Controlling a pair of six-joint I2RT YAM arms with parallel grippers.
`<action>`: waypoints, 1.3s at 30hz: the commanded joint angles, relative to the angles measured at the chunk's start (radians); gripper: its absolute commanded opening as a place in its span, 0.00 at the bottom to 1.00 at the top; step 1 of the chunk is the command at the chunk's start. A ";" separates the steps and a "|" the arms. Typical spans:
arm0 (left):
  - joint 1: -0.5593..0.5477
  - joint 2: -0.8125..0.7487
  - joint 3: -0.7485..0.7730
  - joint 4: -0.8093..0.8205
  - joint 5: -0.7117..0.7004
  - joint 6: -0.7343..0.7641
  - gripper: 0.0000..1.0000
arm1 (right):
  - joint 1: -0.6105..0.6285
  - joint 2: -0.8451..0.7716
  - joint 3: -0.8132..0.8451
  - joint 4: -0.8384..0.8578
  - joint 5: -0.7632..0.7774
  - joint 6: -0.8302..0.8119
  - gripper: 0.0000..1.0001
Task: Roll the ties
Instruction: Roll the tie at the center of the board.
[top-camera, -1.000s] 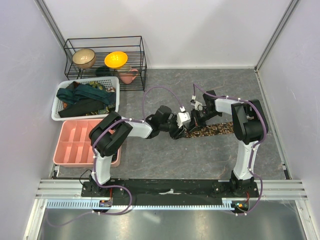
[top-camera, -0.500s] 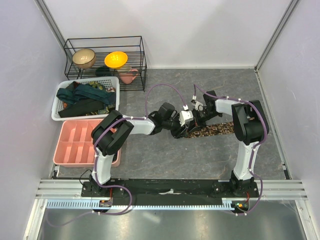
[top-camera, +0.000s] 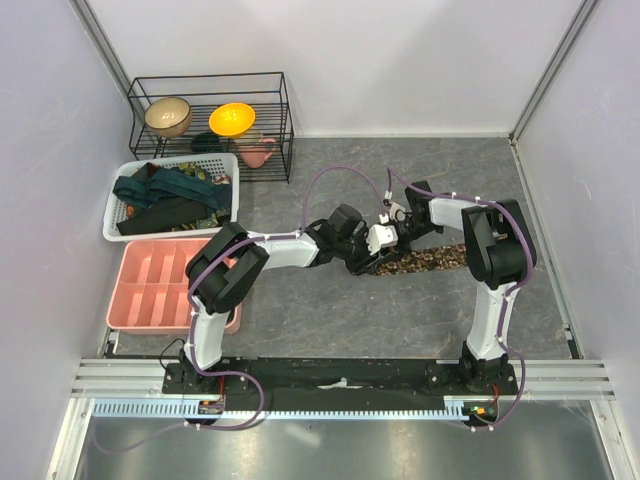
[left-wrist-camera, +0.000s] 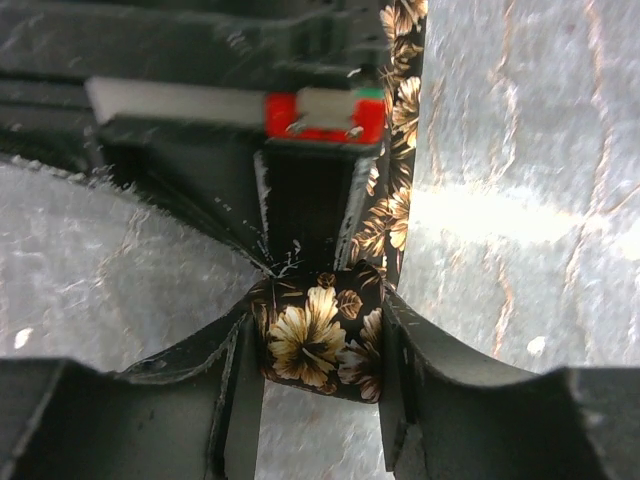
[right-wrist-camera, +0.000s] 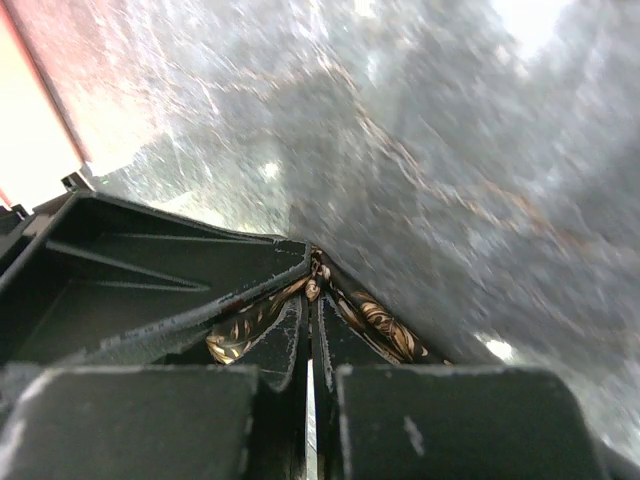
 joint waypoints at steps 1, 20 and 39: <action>-0.050 0.032 0.023 -0.272 -0.122 0.161 0.27 | 0.094 0.104 0.018 0.181 0.093 0.009 0.00; -0.047 0.110 0.164 -0.594 -0.107 0.224 0.02 | -0.052 -0.034 0.106 -0.160 -0.174 -0.088 0.39; -0.046 0.141 0.212 -0.644 -0.126 0.238 0.02 | -0.034 0.034 -0.026 0.057 -0.175 0.013 0.18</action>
